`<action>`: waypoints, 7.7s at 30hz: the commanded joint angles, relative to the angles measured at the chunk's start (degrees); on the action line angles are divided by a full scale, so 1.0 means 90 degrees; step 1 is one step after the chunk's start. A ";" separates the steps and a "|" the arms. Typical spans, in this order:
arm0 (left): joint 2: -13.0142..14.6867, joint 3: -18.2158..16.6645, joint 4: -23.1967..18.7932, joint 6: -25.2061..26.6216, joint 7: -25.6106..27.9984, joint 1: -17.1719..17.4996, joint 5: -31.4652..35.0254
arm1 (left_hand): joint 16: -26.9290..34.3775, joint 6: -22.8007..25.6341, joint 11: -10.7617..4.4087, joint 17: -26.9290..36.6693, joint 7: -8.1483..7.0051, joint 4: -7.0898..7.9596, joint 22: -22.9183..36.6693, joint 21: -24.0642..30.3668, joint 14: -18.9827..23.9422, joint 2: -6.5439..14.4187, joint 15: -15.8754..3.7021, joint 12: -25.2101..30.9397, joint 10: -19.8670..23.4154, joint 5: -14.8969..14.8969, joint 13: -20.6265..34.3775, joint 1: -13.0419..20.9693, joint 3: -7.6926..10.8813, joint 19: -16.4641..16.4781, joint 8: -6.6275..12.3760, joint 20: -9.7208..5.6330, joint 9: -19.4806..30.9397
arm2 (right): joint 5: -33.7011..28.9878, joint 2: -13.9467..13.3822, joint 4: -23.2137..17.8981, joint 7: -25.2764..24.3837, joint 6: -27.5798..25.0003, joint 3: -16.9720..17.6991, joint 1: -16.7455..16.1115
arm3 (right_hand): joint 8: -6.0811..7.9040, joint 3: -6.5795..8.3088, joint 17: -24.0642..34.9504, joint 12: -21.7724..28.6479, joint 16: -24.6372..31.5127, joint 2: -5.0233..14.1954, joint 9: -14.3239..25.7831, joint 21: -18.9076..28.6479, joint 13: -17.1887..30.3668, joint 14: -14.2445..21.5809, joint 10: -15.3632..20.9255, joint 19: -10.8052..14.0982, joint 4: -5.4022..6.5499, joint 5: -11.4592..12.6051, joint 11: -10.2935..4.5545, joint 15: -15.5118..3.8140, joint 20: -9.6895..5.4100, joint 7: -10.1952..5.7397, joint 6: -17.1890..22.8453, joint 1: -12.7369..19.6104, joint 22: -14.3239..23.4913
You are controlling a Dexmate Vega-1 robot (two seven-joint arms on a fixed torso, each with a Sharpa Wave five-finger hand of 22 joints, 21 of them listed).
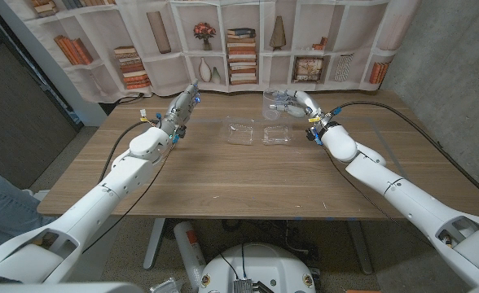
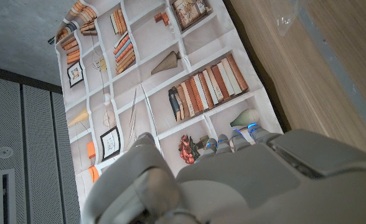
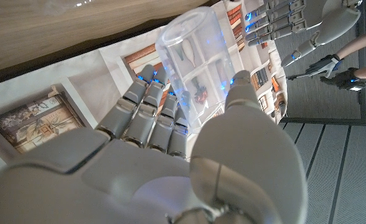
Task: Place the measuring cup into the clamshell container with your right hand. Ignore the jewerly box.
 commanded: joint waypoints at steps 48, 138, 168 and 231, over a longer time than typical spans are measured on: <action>-0.0124 0.0107 0.0336 0.0045 -0.0091 -0.0201 0.0027 | -0.0006 0.0028 -0.0007 0.0010 0.0008 0.0001 0.0018 0.0014 -0.0941 0.0055 0.0017 -0.0001 -0.0299 -0.0006 0.0029 0.0054 -0.0053 -0.1523 0.0030 -0.0083 0.0032 | 0.0045 0.0172 0.0718 -0.0350 -0.0048 -0.0305 0.0078 | -0.0034 0.0212 0.0053 -0.0060 -0.0064 0.0742 0.0032 -0.0105 0.0029 -0.0163 0.0100 -0.0078 0.0198 -0.0074 -0.0020 -0.0768 -0.0535 -0.0435 0.0522 0.0675 0.0010; -0.0183 0.0163 0.0328 0.0034 -0.0066 -0.0069 0.0013 | -0.0004 0.0051 -0.0034 0.0011 -0.0010 -0.0015 0.0019 0.0021 -0.0938 0.0100 0.0014 0.0005 -0.0275 -0.0024 0.0030 0.0095 -0.0081 -0.1525 0.0022 -0.0075 0.0034 | -0.0109 -0.0084 0.0428 -0.0023 -0.0547 -0.0507 -0.0006 | -0.0641 -0.0231 0.0004 -0.0500 -0.0213 0.0134 -0.0007 -0.0440 0.0097 -0.3256 -0.1780 -0.1863 0.0435 0.0093 0.0305 0.0580 0.0590 -0.0533 -0.0988 -0.0197 -0.0008; -0.0179 0.0180 0.0362 0.0047 -0.0103 -0.0078 0.0011 | -0.0003 0.0073 -0.0043 0.0011 0.0001 -0.0019 0.0019 0.0020 -0.0935 0.0117 0.0013 0.0003 -0.0276 -0.0033 0.0030 0.0109 -0.0088 -0.1534 0.0025 -0.0070 0.0034 | -0.0153 -0.0133 0.0296 0.0128 -0.0827 -0.0574 0.0037 | -0.0703 -0.0449 0.0014 -0.0516 -0.0199 -0.0059 -0.0142 -0.0448 0.0104 -0.4033 -0.2670 -0.2492 0.0539 0.0287 0.0467 0.0847 0.1079 -0.0536 -0.1946 -0.0573 -0.0011; -0.0149 0.0191 0.0156 0.0051 -0.0064 0.0016 0.0034 | -0.0002 0.0111 -0.0055 0.0012 -0.0022 -0.0026 0.0020 0.0021 -0.0934 0.0144 0.0021 0.0001 -0.0275 -0.0050 0.0031 0.0133 -0.0114 -0.1544 0.0026 -0.0070 0.0034 | -0.0328 -0.0373 -0.0417 -0.0157 -0.1087 -0.0362 -0.0262 | -0.0611 -0.0956 0.0021 -0.0404 -0.0091 -0.0415 -0.0289 -0.0367 0.0098 -0.4393 -0.3243 -0.2839 0.0808 0.0695 0.0591 0.1086 0.1319 -0.0401 -0.2690 -0.1276 -0.0010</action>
